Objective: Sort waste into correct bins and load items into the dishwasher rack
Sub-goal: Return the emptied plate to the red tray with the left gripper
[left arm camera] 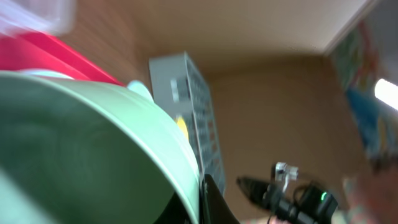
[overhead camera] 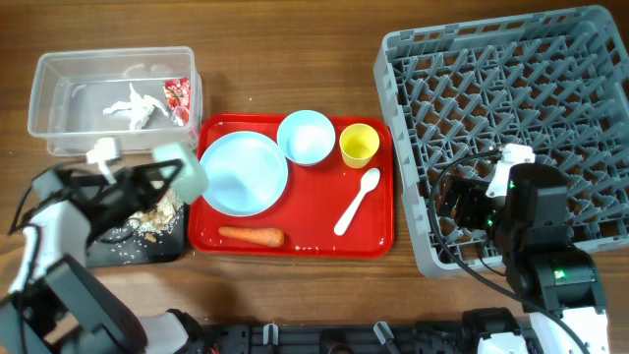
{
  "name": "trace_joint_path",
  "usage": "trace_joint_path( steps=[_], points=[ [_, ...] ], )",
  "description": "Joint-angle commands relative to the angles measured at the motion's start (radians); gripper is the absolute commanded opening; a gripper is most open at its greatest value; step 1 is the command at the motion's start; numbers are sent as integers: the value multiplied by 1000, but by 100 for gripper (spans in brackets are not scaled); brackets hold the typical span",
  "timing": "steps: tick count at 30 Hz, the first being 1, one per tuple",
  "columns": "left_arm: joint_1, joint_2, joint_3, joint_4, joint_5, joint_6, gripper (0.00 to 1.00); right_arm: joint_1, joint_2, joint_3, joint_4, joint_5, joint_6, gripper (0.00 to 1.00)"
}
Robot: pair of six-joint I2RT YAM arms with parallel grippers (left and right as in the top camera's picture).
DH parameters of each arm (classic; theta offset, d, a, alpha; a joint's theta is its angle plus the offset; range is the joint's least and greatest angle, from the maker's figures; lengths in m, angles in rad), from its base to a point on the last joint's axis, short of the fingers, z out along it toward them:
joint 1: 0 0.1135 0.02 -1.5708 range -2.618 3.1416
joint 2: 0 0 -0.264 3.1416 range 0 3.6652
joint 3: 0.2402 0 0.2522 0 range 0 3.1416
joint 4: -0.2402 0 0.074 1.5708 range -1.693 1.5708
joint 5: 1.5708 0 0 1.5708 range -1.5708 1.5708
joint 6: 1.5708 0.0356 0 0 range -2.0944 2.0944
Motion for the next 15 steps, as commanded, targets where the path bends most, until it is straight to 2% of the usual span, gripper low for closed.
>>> trace_joint_path(
  steps=[1, 3, 6, 9, 15],
  points=[
    [-219, -108, 47, 61, -206, -133, 4, -3, 1, 19, 0, -8, 16, 100],
    [-347, -135, 52, 135, -361, -246, 4, -3, 1, 19, 0, -8, 16, 100],
    [-575, -139, 52, 213, -668, -399, 4, -3, 1, 19, -2, -8, 16, 100],
    [-795, -137, 52, 249, -736, -426, 4, -3, 1, 19, 0, -8, 27, 100],
    [-1177, -123, 52, 353, -1047, -515, 4, -3, 1, 19, -6, -8, 46, 100]
  ],
)
